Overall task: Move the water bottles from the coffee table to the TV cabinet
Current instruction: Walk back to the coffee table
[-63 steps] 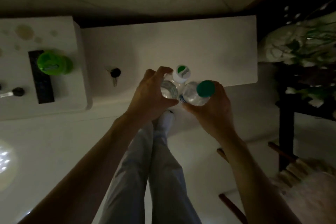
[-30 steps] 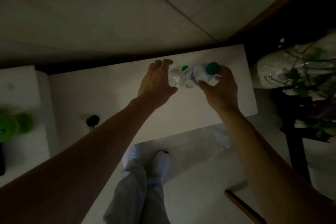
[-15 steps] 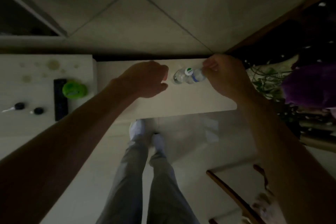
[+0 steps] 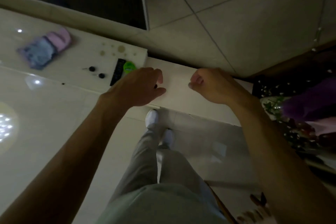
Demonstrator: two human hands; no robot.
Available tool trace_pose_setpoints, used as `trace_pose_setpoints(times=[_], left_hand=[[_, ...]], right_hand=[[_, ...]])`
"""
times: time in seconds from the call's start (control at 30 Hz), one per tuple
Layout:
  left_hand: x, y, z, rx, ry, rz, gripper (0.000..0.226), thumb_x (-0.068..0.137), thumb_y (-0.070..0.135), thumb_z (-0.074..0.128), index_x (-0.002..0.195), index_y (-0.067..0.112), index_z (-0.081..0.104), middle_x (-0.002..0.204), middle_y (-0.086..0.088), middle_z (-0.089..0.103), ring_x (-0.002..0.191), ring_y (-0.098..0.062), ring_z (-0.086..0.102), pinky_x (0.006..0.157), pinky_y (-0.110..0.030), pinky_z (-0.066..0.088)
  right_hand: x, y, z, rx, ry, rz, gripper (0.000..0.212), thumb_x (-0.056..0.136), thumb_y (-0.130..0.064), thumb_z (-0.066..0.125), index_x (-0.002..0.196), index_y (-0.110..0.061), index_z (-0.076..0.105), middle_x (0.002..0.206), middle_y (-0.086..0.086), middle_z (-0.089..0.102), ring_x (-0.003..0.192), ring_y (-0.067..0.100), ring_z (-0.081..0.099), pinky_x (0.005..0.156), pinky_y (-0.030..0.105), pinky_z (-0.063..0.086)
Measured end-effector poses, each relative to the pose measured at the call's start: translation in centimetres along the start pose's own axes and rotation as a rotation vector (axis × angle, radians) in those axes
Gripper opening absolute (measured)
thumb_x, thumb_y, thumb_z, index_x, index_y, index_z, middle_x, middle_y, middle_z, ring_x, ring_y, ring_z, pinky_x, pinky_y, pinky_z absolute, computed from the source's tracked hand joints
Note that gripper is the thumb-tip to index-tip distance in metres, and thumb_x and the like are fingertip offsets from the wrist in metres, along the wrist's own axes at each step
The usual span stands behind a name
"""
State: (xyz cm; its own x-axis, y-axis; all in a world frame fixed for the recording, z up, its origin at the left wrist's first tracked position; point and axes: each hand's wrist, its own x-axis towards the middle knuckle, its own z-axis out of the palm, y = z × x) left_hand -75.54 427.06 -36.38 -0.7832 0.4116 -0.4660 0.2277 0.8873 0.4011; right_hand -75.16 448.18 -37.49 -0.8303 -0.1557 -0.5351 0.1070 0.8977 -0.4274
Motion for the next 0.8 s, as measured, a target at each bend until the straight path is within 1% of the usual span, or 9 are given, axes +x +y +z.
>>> trace_pose_setpoints(times=[0.1, 0.23, 0.47, 0.6, 0.73, 0.8], left_hand=[[-5.1, 0.1, -1.0, -0.057, 0.046, -0.096, 0.039, 0.093, 0.042, 0.051, 0.122, 0.017, 0.053, 0.119, -0.004, 0.061, 0.105, -0.020, 0.058, 0.090, -0.034, 0.047], [-11.6, -0.8, -1.4, -0.091, 0.140, -0.214, 0.040, 0.093, 0.041, 0.051, 0.126, 0.019, 0.051, 0.126, -0.003, 0.058, 0.110, -0.017, 0.056, 0.094, -0.031, 0.044], [-24.3, -5.8, -0.7, -0.186, 0.246, -0.429, 0.039, 0.091, 0.043, 0.052, 0.123, 0.020, 0.053, 0.123, -0.002, 0.060, 0.108, -0.016, 0.057, 0.092, -0.030, 0.047], [-33.0, -9.1, 1.2, -0.238, 0.348, -0.559, 0.038, 0.091, 0.043, 0.053, 0.121, 0.020, 0.054, 0.120, -0.002, 0.060, 0.095, -0.011, 0.053, 0.082, -0.025, 0.043], [-42.7, -11.7, 4.8, -0.302, 0.447, -0.677, 0.039, 0.090, 0.043, 0.054, 0.121, 0.020, 0.055, 0.118, -0.003, 0.061, 0.089, -0.011, 0.052, 0.079, -0.026, 0.045], [-47.7, -12.5, 6.9, -0.328, 0.489, -0.734, 0.039, 0.090, 0.043, 0.054, 0.121, 0.020, 0.055, 0.118, -0.002, 0.061, 0.088, -0.011, 0.052, 0.079, -0.026, 0.046]], right_hand=[[-2.0, -4.0, -0.3, -0.075, -0.058, -0.091, 0.034, 0.093, -0.038, 0.058, 0.116, -0.013, 0.064, 0.121, 0.006, 0.067, 0.110, 0.024, 0.061, 0.094, 0.038, 0.050], [-4.1, -9.8, 0.0, -0.155, -0.111, -0.219, 0.035, 0.094, -0.037, 0.057, 0.118, -0.013, 0.063, 0.120, 0.007, 0.067, 0.108, 0.024, 0.062, 0.092, 0.038, 0.052], [-8.1, -20.7, 2.8, -0.286, -0.184, -0.459, 0.034, 0.096, -0.037, 0.052, 0.122, -0.017, 0.059, 0.117, 0.002, 0.066, 0.102, 0.018, 0.062, 0.091, 0.039, 0.053], [-11.4, -27.7, 7.1, -0.375, -0.213, -0.588, 0.036, 0.095, -0.038, 0.054, 0.125, -0.017, 0.057, 0.118, 0.001, 0.065, 0.103, 0.018, 0.062, 0.091, 0.041, 0.055], [-16.7, -34.6, 13.6, -0.447, -0.243, -0.726, 0.036, 0.095, -0.039, 0.054, 0.123, -0.017, 0.059, 0.117, 0.003, 0.067, 0.104, 0.020, 0.063, 0.093, 0.042, 0.054], [-19.9, -37.7, 17.4, -0.496, -0.268, -0.799, 0.035, 0.095, -0.039, 0.055, 0.122, -0.018, 0.060, 0.116, 0.002, 0.067, 0.102, 0.018, 0.063, 0.092, 0.041, 0.054]])
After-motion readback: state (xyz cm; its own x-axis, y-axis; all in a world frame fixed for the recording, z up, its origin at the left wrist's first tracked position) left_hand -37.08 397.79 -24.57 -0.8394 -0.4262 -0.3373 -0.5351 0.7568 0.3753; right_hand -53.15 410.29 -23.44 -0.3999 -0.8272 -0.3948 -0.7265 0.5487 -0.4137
